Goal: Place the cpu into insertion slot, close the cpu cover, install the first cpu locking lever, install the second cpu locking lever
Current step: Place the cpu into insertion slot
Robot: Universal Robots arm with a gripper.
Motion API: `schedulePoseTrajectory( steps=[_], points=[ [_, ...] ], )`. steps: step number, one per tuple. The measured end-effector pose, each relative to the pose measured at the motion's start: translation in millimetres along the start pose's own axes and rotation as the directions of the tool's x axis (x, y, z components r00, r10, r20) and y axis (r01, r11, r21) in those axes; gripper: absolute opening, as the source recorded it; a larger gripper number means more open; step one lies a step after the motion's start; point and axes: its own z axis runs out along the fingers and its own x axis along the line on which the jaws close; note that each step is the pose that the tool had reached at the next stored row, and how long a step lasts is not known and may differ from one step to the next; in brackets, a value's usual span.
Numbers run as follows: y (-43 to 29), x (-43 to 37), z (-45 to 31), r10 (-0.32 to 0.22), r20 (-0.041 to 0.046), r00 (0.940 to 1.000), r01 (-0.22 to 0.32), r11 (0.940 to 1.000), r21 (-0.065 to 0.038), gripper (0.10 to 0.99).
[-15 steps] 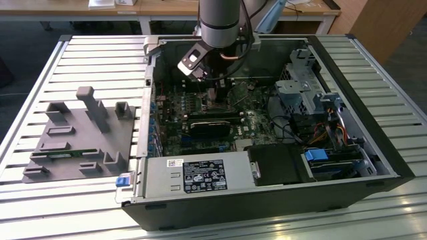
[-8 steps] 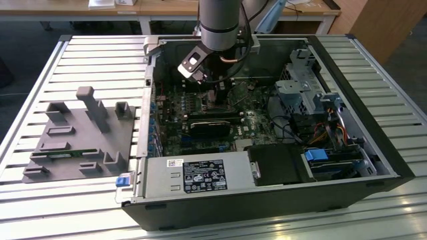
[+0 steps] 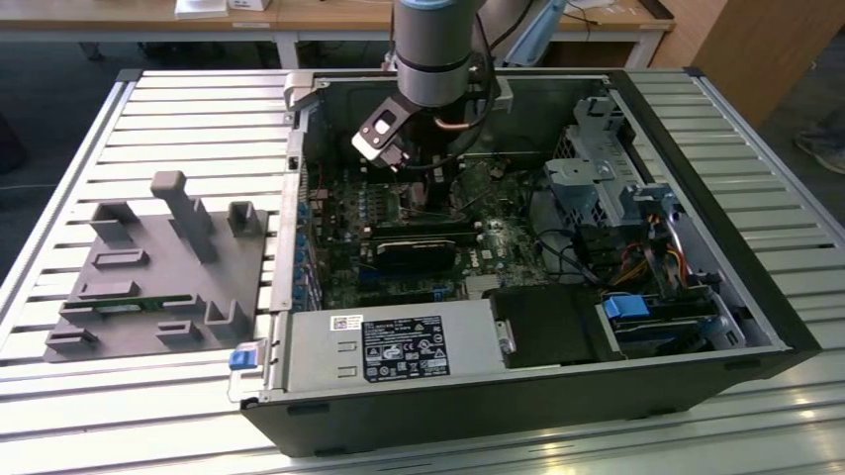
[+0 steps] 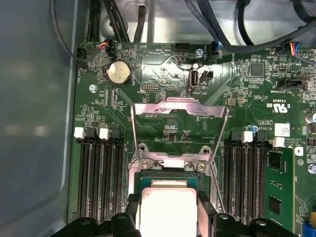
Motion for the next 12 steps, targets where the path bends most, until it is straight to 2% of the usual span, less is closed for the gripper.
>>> schedulePoseTrajectory(
  steps=[12],
  points=[
    [-0.4, -2.1, 3.7, 0.002, 0.0003, 1.0000, -0.002, 1.0000, 0.000, 0.541]
  ],
)
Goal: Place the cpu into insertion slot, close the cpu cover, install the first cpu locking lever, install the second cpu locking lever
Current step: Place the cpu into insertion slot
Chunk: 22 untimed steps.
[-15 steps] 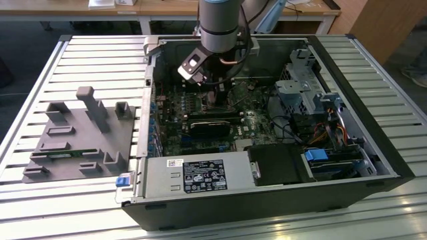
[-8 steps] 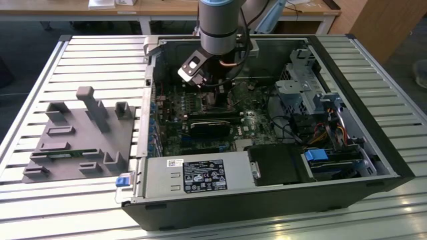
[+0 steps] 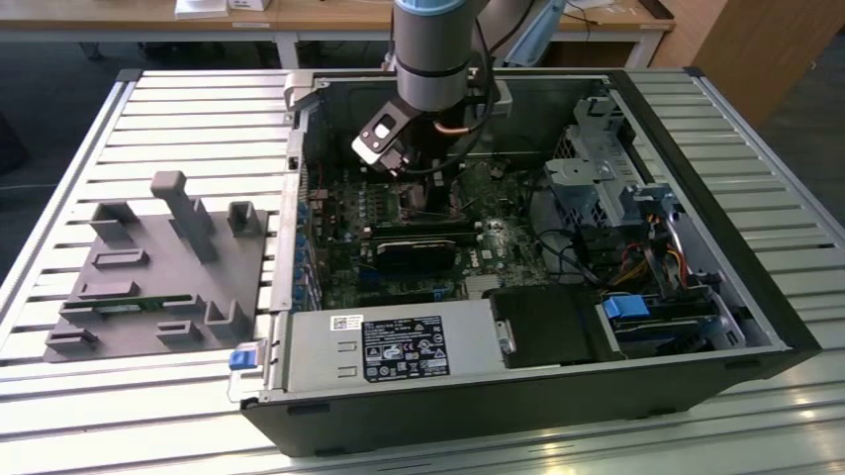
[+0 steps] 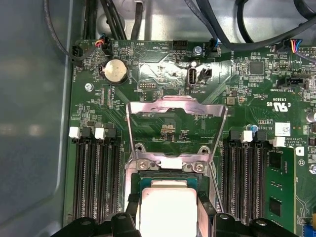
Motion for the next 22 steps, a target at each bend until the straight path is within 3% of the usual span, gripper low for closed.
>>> schedulePoseTrajectory(
  steps=[22],
  points=[
    [-0.3, -0.3, 4.6, 0.001, 0.0027, 1.0000, -0.001, 1.0000, 0.000, 0.541]
  ],
)
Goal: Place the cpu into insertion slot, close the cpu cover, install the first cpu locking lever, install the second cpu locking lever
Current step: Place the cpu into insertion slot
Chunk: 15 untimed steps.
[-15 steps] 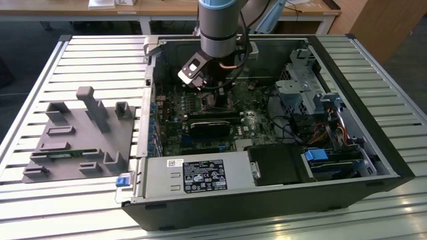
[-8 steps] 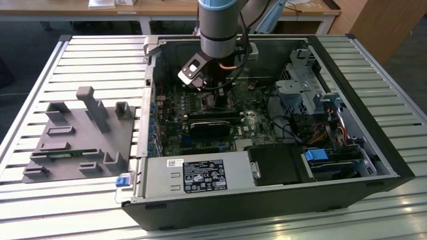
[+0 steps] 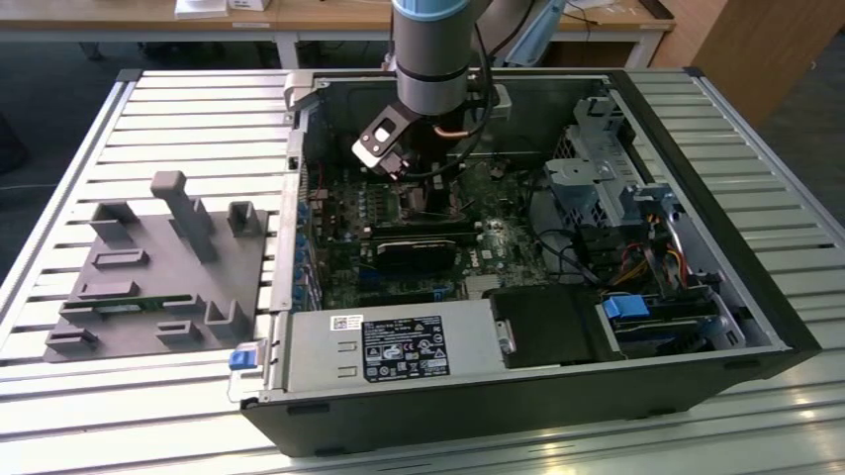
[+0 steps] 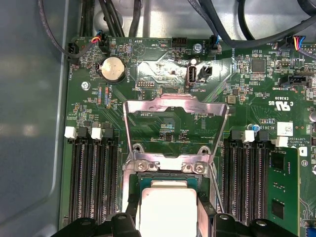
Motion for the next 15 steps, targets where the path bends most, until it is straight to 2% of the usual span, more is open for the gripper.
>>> schedulePoseTrajectory(
  steps=[7, 8, 15],
  points=[
    [0.0, 0.0, 0.0, 0.000, -0.0001, 1.0000, 0.000, 1.0000, 0.000, 0.553],
    [0.0, 0.0, 0.0, 0.000, -0.0001, 1.0000, 0.000, 1.0000, 0.000, 0.612],
    [0.0, -0.8, 0.0, 0.000, -0.0003, 1.0000, 0.000, 1.0000, 0.000, 0.612]
  ],
)
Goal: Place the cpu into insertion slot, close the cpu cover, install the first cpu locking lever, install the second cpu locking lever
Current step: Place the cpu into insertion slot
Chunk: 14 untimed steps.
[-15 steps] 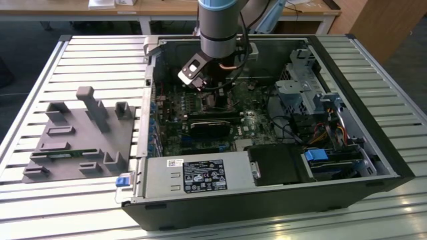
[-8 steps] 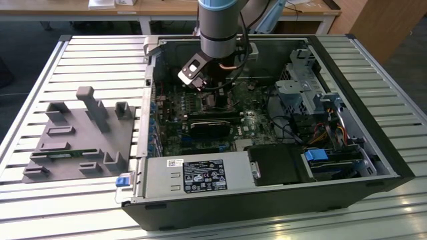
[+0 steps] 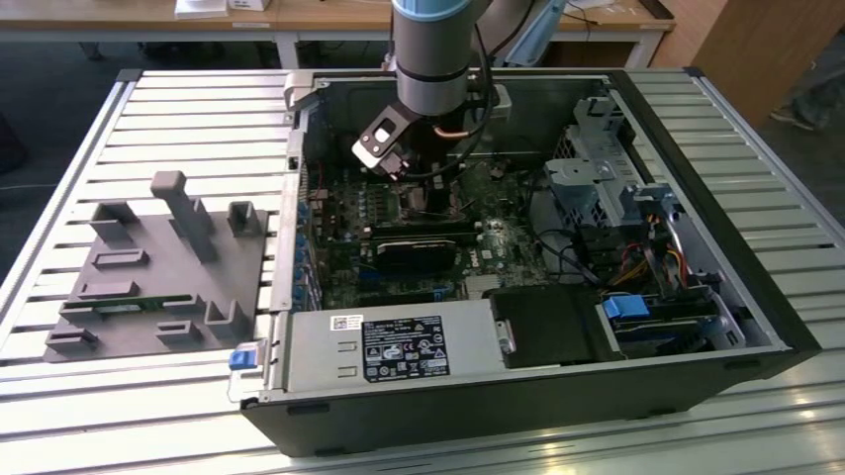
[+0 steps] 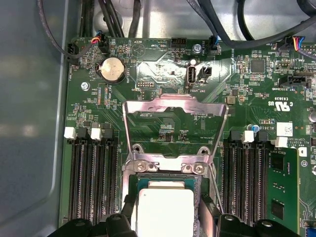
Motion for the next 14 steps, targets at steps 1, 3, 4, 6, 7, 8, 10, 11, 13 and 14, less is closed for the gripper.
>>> schedulePoseTrajectory(
  steps=[1, 3, 4, 6, 7, 8, 10, 11, 13, 14],
  points=[
    [0.0, -0.3, 0.0, 0.000, 0.0000, 1.0000, 0.000, 1.0000, 0.000, 0.612],
    [-0.1, -0.7, -0.1, 0.000, 0.0003, 1.0000, 0.000, 1.0000, 0.000, 0.537],
    [0.0, -0.8, -0.1, 0.000, 0.0003, 1.0000, 0.000, 1.0000, 0.000, 0.537],
    [0.0, -0.8, 0.0, 0.000, 0.0001, 1.0000, 0.000, 1.0000, 0.000, 0.533],
    [0.0, -0.8, 0.0, 0.000, 0.0001, 1.0000, 0.000, 1.0000, 0.000, 0.533],
    [0.0, -0.8, 0.0, 0.000, 0.0001, 1.0000, 0.000, 1.0000, 0.000, 0.533],
    [0.0, -0.8, 0.0, 0.000, 0.0001, 1.0000, 0.000, 1.0000, 0.000, 0.533],
    [0.0, -0.9, 0.0, 0.000, 0.0001, 1.0000, 0.000, 1.0000, 0.000, 0.533],
    [0.0, -0.9, 0.0, 0.000, -0.0001, 1.0000, 0.000, 1.0000, 0.000, 0.541],
    [0.0, -0.9, 0.0, 0.000, -0.0001, 1.0000, 0.000, 1.0000, 0.000, 0.541]
  ],
)
